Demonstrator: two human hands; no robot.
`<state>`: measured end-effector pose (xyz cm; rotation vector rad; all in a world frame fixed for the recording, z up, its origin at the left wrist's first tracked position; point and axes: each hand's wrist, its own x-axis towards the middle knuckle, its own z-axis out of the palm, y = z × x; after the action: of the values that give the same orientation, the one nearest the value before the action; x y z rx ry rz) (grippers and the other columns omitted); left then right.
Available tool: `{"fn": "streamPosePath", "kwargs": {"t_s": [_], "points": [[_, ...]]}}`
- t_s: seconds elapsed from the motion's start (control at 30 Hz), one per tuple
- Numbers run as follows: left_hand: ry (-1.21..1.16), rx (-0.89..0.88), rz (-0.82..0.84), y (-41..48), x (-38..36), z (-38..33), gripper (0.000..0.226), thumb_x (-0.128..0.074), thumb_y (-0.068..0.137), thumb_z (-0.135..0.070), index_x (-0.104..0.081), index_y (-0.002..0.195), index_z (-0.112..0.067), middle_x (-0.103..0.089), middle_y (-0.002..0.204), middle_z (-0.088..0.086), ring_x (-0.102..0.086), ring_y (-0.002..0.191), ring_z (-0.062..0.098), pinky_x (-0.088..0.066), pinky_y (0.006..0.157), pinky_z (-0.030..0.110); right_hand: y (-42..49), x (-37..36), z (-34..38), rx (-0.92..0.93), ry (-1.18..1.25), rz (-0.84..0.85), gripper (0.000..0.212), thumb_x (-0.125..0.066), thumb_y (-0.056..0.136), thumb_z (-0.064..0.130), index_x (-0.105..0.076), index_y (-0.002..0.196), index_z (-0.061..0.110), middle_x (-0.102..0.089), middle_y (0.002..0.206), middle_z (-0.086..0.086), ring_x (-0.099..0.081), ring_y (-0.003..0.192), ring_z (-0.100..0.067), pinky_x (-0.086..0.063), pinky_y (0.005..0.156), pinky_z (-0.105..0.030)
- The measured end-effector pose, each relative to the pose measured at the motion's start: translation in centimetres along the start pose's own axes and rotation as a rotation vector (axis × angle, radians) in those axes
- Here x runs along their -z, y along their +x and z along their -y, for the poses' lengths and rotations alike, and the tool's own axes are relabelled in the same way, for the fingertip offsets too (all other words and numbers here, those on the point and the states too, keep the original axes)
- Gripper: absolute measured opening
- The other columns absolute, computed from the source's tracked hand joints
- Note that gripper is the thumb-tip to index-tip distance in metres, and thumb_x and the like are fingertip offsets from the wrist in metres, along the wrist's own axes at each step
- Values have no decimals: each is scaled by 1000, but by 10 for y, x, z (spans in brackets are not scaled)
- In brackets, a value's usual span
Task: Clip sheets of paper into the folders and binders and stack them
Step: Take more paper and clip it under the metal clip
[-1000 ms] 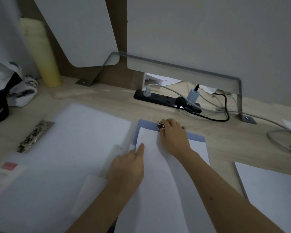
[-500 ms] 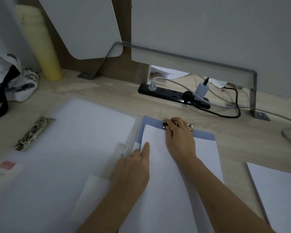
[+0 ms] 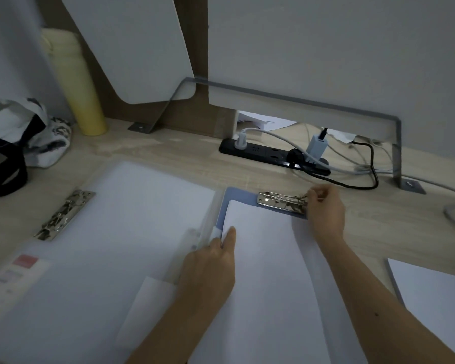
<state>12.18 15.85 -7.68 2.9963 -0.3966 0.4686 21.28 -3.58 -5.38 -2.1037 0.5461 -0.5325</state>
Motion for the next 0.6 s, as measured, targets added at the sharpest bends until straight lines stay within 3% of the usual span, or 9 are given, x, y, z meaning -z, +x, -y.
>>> {"fn": "streamPosePath", "kwargs": {"t_s": [0.13,0.23,0.3,0.37,0.43,0.47,0.53,0.6], "points": [[17,-42,-37,-1,-1,2,46,-39,66,-11,-78,90,-13,-50,40,3,-41,25,14,-29,31,12,2,36,-25,-113,-51,18,27,-51,88,11,-52,114,5,-60,114,-18,-56,103,-33,-42,82,-35],[33,-83,-97,0,-9,5,36,-53,66,-13,-77,92,-13,-51,42,2,-41,27,14,-28,32,15,-10,67,-35,-146,-134,101,31,-48,87,10,-58,117,7,-59,122,-17,-54,110,-31,-38,83,-30],[23,-61,-21,-2,-2,4,38,-61,69,-19,-72,106,-18,-61,53,1,-51,35,13,-33,34,20,-24,83,-38,-158,-151,169,32,-48,88,10,-59,118,6,-61,122,-14,-54,111,-30,-36,83,-29],[40,13,58,1,4,2,49,-39,93,-20,-37,142,-20,-68,95,-1,-66,71,14,-45,56,25,-40,93,-41,-156,-162,235,32,-48,90,11,-59,120,5,-61,121,-14,-55,108,-28,-37,84,-30],[-44,103,123,-1,8,-3,51,-21,101,-27,-6,150,-18,-62,118,-2,-65,96,18,-46,74,28,-55,96,-45,-139,-194,279,32,-47,91,10,-60,119,4,-63,113,-13,-55,98,-25,-39,85,-31],[-84,158,146,-1,10,-4,52,-19,101,-30,-5,149,-16,-63,117,0,-65,97,20,-47,77,30,-61,97,-46,-128,-215,291,31,-46,91,10,-62,116,3,-64,107,-13,-56,95,-26,-41,85,-33],[-194,244,122,-1,9,-2,48,-23,101,-31,-22,145,-12,-67,109,7,-64,96,26,-46,78,34,-68,98,-49,-107,-250,308,27,-43,92,11,-67,101,2,-64,94,-15,-58,89,-30,-45,81,-36],[-372,306,71,-3,10,0,38,-28,100,-28,-40,132,-11,-68,105,10,-63,96,30,-43,76,33,-72,99,-49,-97,-264,338,28,-42,92,11,-65,80,-1,-57,75,-12,-52,71,-23,-39,64,-30]]}}
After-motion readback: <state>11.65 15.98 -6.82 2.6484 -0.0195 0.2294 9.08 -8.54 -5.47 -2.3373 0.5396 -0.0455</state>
